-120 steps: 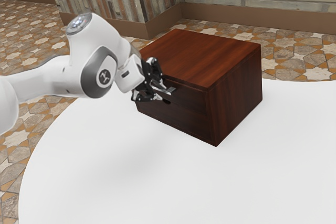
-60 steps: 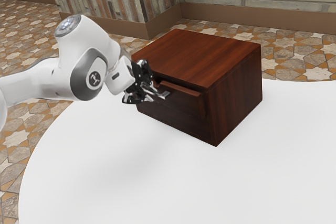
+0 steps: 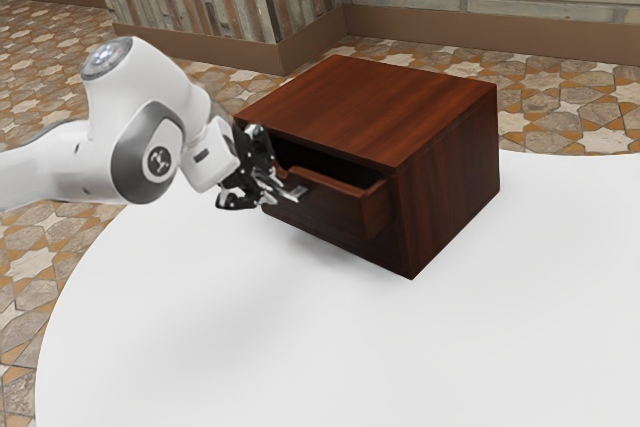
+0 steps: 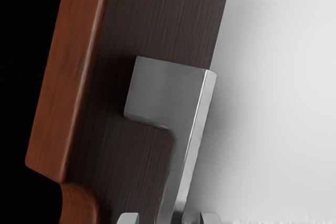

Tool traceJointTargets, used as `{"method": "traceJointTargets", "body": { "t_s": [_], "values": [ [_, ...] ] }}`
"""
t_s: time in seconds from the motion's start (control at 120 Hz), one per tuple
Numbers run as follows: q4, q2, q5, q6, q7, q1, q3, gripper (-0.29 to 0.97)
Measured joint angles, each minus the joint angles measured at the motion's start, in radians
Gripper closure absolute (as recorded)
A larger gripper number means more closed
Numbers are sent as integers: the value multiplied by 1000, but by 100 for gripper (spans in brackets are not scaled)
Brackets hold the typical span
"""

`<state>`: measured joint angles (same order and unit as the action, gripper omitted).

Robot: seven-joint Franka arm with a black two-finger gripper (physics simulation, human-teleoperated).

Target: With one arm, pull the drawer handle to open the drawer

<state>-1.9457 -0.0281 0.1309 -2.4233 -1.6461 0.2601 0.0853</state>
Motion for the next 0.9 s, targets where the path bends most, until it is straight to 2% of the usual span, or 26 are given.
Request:
{"method": "traceJointTargets", "body": {
  "t_s": [0.9],
  "values": [
    [-176,-165,19,5,1,-11,-28,65]
  ]
}}
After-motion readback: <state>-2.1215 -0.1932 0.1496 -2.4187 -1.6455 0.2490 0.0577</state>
